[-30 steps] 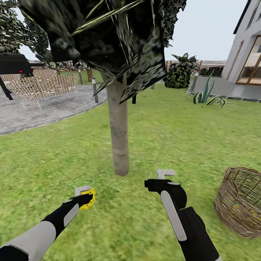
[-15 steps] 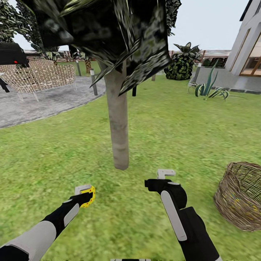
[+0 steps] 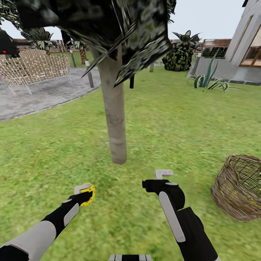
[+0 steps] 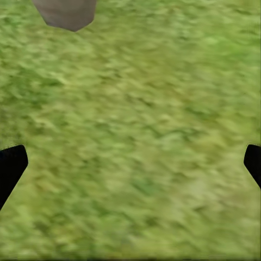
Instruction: Take the three Easter eggs out of the wicker basket on the lawn in the garden, then place them on the lawn next to a single tree (choose any tree) so that all three eggs are next to the same tree and none are left in the basket.
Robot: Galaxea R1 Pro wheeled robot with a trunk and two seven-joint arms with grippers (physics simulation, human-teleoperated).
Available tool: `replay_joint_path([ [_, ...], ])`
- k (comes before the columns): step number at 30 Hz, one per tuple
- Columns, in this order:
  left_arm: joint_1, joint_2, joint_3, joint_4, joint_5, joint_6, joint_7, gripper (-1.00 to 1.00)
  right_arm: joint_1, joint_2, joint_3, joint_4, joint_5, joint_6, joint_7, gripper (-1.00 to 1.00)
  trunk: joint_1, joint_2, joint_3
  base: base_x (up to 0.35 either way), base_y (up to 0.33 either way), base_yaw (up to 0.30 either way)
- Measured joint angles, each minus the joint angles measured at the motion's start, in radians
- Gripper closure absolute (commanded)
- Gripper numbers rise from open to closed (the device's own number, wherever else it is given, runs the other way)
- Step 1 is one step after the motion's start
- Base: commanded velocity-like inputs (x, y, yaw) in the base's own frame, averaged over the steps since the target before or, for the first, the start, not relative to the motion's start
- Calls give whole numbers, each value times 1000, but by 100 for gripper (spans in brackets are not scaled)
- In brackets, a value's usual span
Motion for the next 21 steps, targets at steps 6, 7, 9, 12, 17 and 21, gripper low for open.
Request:
replay_joint_path([
  [6,0,0,0,0,0,-2,1,100,0,0,8,0,1,-1,0,-100,3,-1,-23,0,0,-180],
  [7,0,0,0,0,-1,-3,1,100,0,0,8,0,1,-1,0,-100,3,-2,-27,0,0,-40],
  [9,0,1,0,2,-1,-4,1,100,0,0,9,0,1,-1,1,-100,4,-2,-35,0,0,-17],
  [12,0,1,0,3,-2,-6,1,100,0,0,9,0,1,-5,1,-100,5,-3,-46,0,0,-5],
  [17,0,1,-1,1,-2,-6,1,100,0,0,9,0,1,-7,1,-100,8,-4,-66,0,0,-1],
  [21,0,1,-1,-1,-2,-6,1,100,0,0,9,0,0,-7,1,-100,9,-5,-81,0,0,0],
])
